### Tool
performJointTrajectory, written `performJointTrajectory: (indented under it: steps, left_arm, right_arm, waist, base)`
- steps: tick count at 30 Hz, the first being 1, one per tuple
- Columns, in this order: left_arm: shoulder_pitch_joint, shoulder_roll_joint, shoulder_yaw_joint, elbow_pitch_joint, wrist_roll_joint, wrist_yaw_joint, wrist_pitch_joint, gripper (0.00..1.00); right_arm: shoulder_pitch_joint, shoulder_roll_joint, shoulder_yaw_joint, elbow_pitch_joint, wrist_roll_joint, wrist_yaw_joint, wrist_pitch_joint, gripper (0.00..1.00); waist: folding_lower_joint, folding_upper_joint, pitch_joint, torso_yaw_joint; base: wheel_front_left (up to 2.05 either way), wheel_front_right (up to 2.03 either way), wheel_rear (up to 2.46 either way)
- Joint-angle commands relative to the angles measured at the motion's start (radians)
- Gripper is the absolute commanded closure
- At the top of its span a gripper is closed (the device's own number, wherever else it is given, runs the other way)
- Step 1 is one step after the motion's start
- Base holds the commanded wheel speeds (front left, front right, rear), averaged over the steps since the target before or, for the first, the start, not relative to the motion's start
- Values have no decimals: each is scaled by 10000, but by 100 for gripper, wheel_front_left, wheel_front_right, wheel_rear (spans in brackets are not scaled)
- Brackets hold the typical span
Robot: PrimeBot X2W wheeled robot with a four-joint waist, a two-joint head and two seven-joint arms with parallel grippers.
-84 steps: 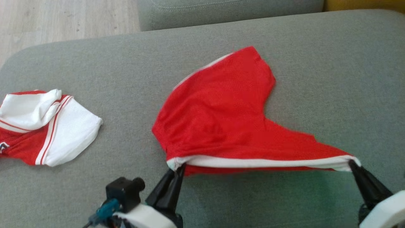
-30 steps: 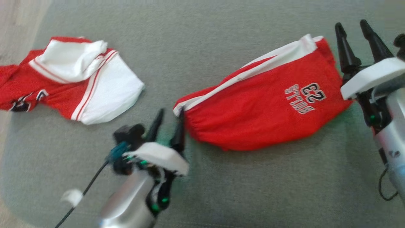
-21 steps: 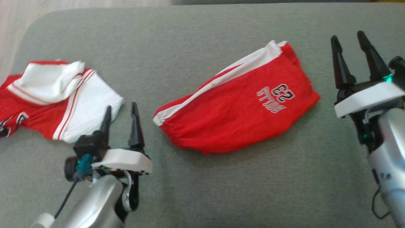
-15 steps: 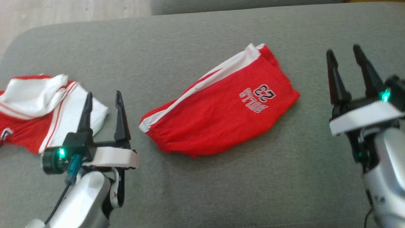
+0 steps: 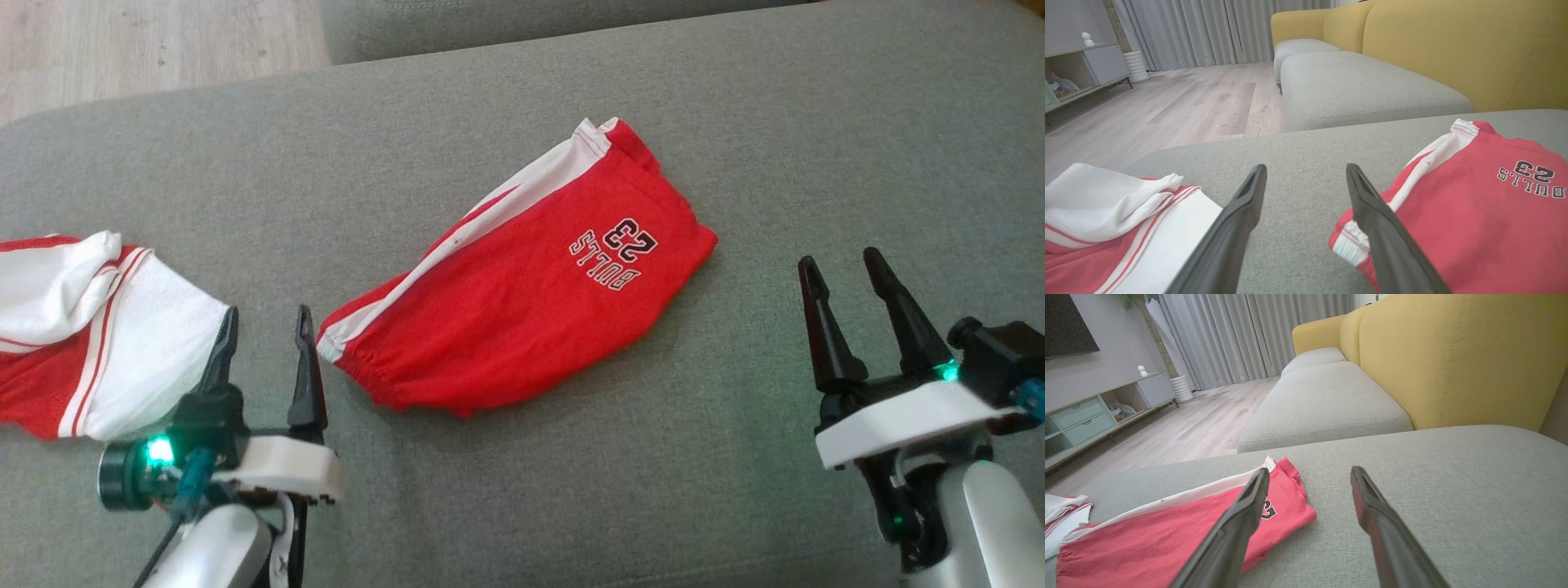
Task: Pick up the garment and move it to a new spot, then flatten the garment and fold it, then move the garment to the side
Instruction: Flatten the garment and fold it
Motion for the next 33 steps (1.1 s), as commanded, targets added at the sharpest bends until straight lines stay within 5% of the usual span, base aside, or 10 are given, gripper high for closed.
performJointTrajectory:
  steps: [1,18,33]
  left_arm:
    - [-165,352,488,-359,-48,121,-31,0]
    - [-88,284,488,-606,-213,229,-34,0]
    - [-1247,-843,6,-511,253,23,-611,0]
  right_arm:
    - [-158,-18,132,-497,-69,-6,45,0]
    - [-292,-167,-28,-575,-9,-6,598,0]
    - [-3779,-1828,1134,4835,1464,-6,1370,0]
  waist:
    - [1,0,-3,-11]
    - [1,0,136,357]
    - [1,0,1300,2530]
  base:
    - [0,0,0]
    - [0,0,0]
    - [0,0,0]
